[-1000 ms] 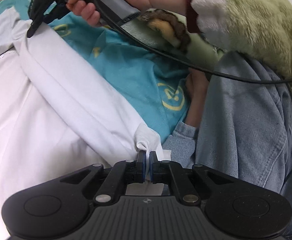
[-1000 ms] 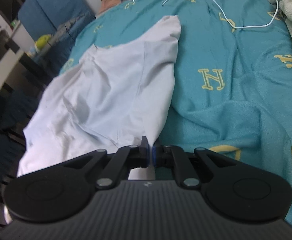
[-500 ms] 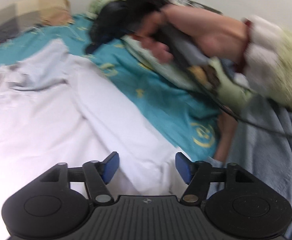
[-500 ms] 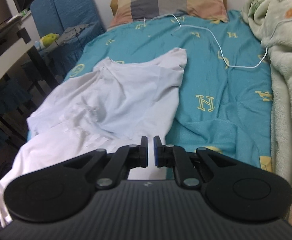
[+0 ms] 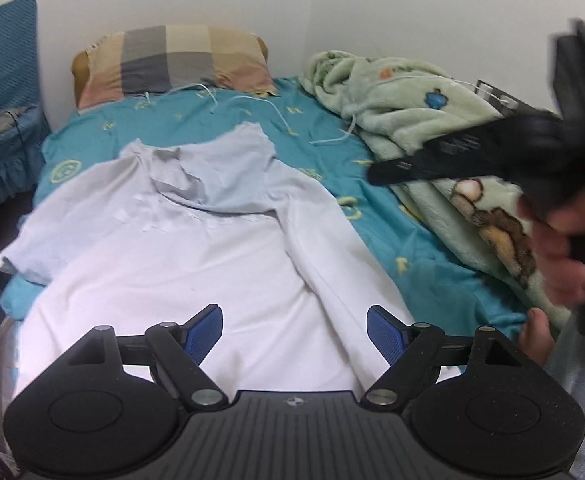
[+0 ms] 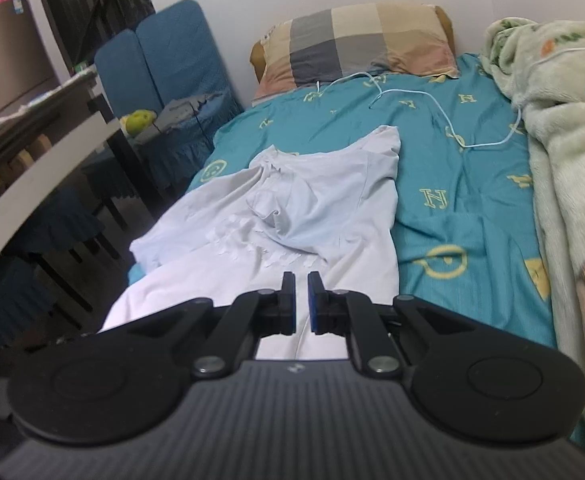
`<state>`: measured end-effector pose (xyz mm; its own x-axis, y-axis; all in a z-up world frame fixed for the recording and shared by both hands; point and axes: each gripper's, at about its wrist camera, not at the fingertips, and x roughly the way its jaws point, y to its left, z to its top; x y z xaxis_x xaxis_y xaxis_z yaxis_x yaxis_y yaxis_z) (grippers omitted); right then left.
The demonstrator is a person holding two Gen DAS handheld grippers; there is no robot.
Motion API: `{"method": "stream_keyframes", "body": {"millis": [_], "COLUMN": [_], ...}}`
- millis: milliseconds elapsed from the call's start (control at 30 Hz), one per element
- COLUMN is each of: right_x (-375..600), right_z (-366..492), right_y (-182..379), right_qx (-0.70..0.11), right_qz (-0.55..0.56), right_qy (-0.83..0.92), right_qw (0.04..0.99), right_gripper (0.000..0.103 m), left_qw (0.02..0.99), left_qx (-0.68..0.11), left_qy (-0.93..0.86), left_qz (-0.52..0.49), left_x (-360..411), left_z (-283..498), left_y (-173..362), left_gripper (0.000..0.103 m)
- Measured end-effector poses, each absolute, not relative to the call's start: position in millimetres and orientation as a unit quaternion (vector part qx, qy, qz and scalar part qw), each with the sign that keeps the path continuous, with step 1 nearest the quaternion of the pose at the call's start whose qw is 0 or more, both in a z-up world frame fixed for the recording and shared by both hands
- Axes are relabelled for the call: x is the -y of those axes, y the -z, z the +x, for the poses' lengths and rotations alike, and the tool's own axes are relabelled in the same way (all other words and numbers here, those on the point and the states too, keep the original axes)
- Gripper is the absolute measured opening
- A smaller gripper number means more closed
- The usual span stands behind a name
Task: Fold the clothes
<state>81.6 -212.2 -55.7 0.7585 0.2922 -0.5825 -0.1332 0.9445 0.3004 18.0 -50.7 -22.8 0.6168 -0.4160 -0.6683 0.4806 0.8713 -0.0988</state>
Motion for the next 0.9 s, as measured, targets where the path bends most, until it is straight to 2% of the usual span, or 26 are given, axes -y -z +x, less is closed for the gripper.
{"method": "stream_keyframes", "body": {"millis": [167, 200, 233, 267, 300, 400, 733, 867, 900], "right_x": [208, 205, 202, 200, 198, 194, 195, 196, 197], "right_z": [59, 58, 57, 56, 56, 57, 58, 63, 64], "right_y": [57, 58, 59, 59, 59, 59, 65, 76, 79], "right_qx": [-0.317, -0.319, -0.318, -0.316, -0.313, -0.313, -0.341, -0.362, -0.369], "right_qz": [0.118, 0.112, 0.105, 0.099, 0.094, 0.092, 0.124, 0.133, 0.136], "right_qy": [-0.099, -0.096, -0.091, -0.09, -0.091, -0.095, -0.095, -0.092, -0.09], "right_qw": [0.936, 0.936, 0.938, 0.939, 0.941, 0.941, 0.927, 0.918, 0.915], "right_gripper": [0.012, 0.019, 0.037, 0.046, 0.059, 0.072, 0.073, 0.073, 0.073], "left_qw": [0.912, 0.915, 0.919, 0.921, 0.923, 0.932, 0.89, 0.831, 0.82], "left_qx": [-0.341, -0.335, -0.329, -0.325, -0.322, -0.314, -0.34, -0.371, -0.376], "left_qy": [0.225, 0.22, 0.216, 0.211, 0.206, 0.181, 0.017, -0.029, -0.037], "left_qz": [0.038, 0.038, 0.037, 0.035, 0.032, 0.003, -0.304, -0.413, -0.43], "left_x": [47, 46, 45, 43, 42, 28, -99, -158, -170], "left_z": [15, 15, 15, 15, 15, 19, 80, 126, 136], "left_y": [17, 15, 14, 13, 12, 8, 17, 49, 57], "left_gripper": [0.085, 0.086, 0.089, 0.09, 0.09, 0.095, 0.095, 0.084, 0.084]}}
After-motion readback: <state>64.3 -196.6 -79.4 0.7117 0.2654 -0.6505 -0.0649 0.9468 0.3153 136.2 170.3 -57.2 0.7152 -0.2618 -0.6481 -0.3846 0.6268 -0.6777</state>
